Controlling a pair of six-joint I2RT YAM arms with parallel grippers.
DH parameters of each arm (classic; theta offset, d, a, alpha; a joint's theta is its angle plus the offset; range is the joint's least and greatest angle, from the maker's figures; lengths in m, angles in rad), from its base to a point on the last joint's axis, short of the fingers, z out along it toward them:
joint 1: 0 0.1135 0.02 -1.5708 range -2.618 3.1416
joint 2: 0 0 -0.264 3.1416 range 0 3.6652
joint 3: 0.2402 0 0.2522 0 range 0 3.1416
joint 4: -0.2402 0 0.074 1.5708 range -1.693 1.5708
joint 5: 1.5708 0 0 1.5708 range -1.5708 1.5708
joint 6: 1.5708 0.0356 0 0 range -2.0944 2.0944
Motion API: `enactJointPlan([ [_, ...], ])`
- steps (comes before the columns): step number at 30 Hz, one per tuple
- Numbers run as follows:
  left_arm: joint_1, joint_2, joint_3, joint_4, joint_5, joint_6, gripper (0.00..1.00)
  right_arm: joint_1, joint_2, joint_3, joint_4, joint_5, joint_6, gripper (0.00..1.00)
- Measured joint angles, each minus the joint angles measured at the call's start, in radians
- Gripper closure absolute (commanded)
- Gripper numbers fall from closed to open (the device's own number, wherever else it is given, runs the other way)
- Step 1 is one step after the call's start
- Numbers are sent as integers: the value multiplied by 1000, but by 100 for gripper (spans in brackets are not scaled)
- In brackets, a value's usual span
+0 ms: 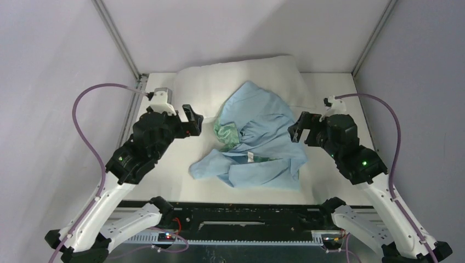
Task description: Put the pillow into the pillowcase
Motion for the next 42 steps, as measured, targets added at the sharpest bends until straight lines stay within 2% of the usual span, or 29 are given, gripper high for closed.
enactJointPlan([
  [8,-24,0,-49,-33,-85,-19,2,17,19,-33,-26,50,0,0],
  [14,-11,0,-82,-33,-81,-25,2,35,49,-35,-27,64,0,0],
  [22,41,84,-157,30,48,-81,2,141,185,-36,-32,112,18,0],
  [29,21,303,-255,150,161,-169,1,292,409,-55,15,114,47,4],
  [35,-40,389,-356,247,183,-289,15,376,612,-50,120,77,53,5],
  [38,-54,390,-467,315,190,-368,27,409,705,-30,154,72,53,6],
  [40,-54,392,-533,336,190,-412,42,423,766,-13,176,68,53,7],
  [42,-54,392,-581,346,179,-447,63,431,819,6,189,65,52,7],
])
